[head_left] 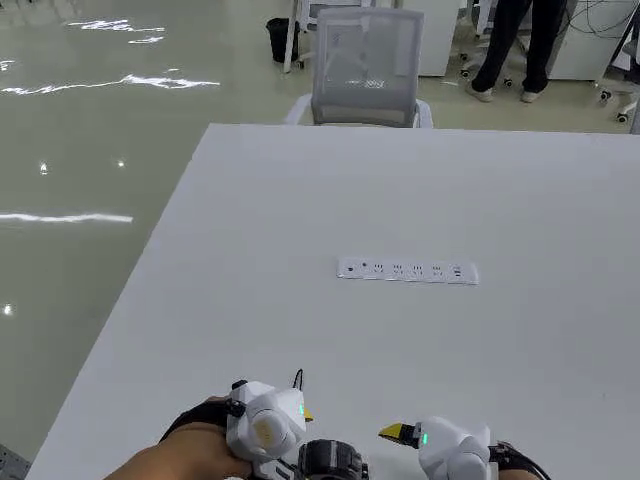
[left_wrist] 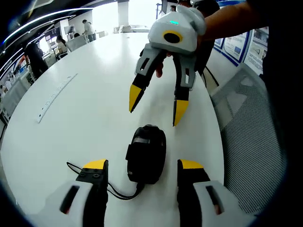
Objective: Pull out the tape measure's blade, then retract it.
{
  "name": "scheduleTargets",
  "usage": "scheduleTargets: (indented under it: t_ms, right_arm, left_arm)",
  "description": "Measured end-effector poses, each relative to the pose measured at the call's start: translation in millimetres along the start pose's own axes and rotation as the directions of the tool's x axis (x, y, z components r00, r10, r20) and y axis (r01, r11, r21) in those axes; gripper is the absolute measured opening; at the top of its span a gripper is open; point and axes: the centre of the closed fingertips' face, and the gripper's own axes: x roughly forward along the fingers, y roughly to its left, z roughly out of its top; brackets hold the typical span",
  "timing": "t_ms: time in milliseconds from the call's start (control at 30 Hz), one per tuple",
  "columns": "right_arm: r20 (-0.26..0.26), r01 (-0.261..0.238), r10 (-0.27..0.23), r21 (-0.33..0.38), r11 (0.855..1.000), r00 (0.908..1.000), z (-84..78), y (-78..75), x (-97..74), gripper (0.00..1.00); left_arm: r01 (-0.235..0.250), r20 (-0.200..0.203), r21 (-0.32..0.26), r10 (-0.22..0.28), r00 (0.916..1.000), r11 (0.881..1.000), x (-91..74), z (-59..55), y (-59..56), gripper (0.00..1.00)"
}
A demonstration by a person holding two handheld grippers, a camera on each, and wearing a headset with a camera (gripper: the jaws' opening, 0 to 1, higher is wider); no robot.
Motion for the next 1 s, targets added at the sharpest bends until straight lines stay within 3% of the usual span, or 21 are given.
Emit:
scheduleTargets:
  t_ms: [100, 233, 333, 433, 533, 600, 700, 800, 933, 1000]
  right_arm:
    - [-0.08, -0.046, 0.04, -0.081, 0.996, 0.996, -11.1, 4.5, 6.8, 0.4]
    - [-0.08, -0.052, 0.047, -0.053, 0.997, 0.9957, -11.6, 2.4, 16.5, 0.37]
    - [-0.082, -0.05, 0.046, -0.05, 0.997, 0.9956, -9.3, 0.0, 19.0, 0.33]
    - [-0.089, -0.059, 0.054, -0.047, 0.997, 0.9946, -9.4, -0.5, 21.8, 0.28]
    - [-0.112, -0.075, 0.07, -0.048, 0.996, 0.9913, -12.3, 1.2, 26.0, 0.24]
    - [-0.126, -0.083, 0.075, -0.057, 0.995, 0.9892, -13.3, 2.6, 28.1, 0.23]
    - [-0.136, -0.087, 0.076, -0.077, 0.993, 0.9878, -13.2, 4.2, 29.1, 0.16]
    - [-0.147, -0.095, 0.084, -0.068, 0.993, 0.9856, -13.5, 4.6, 30.4, 0.15]
    - [-0.178, -0.12, 0.099, -0.111, 0.987, 0.9791, -15.7, 5.5, 30.7, 0.15]
    - [-0.18, -0.125, 0.106, -0.094, 0.988, 0.978, -16.0, 4.6, 31.2, 0.14]
  left_arm:
    - [0.027, -0.026, 0.022, -0.027, 0.9993, 0.999, 9.9, 2.5, -2.0, 0.53]
    - [0.04, -0.061, 0.046, -0.037, 0.9974, 0.998, 17.8, 1.4, -1.6, 0.51]
    - [0.044, -0.076, 0.044, -0.041, 0.9962, 0.998, 20.9, -0.5, 0.7, 0.56]
    - [0.052, -0.094, 0.06, -0.046, 0.9945, 0.997, 21.9, -3.2, -0.8, 0.46]
    - [0.057, -0.112, 0.064, -0.05, 0.9925, 0.996, 25.3, -7.1, -2.6, 0.43]
    - [0.064, -0.118, 0.103, -0.051, 0.9917, 0.993, 27.8, -7.4, -4.6, 0.36]
    - [0.05, -0.131, 0.145, -0.031, 0.9909, 0.988, 29.0, -8.2, -4.8, 0.35]
    - [0.04, -0.14, 0.17, -0.016, 0.99, 0.985, 30.0, -9.1, -4.0, 0.34]
    - [0.044, -0.147, 0.151, -0.022, 0.9889, 0.988, 30.5, -9.0, -0.1, 0.33]
    - [0.047, -0.149, 0.144, -0.025, 0.9886, 0.988, 30.9, -9.4, -0.7, 0.33]
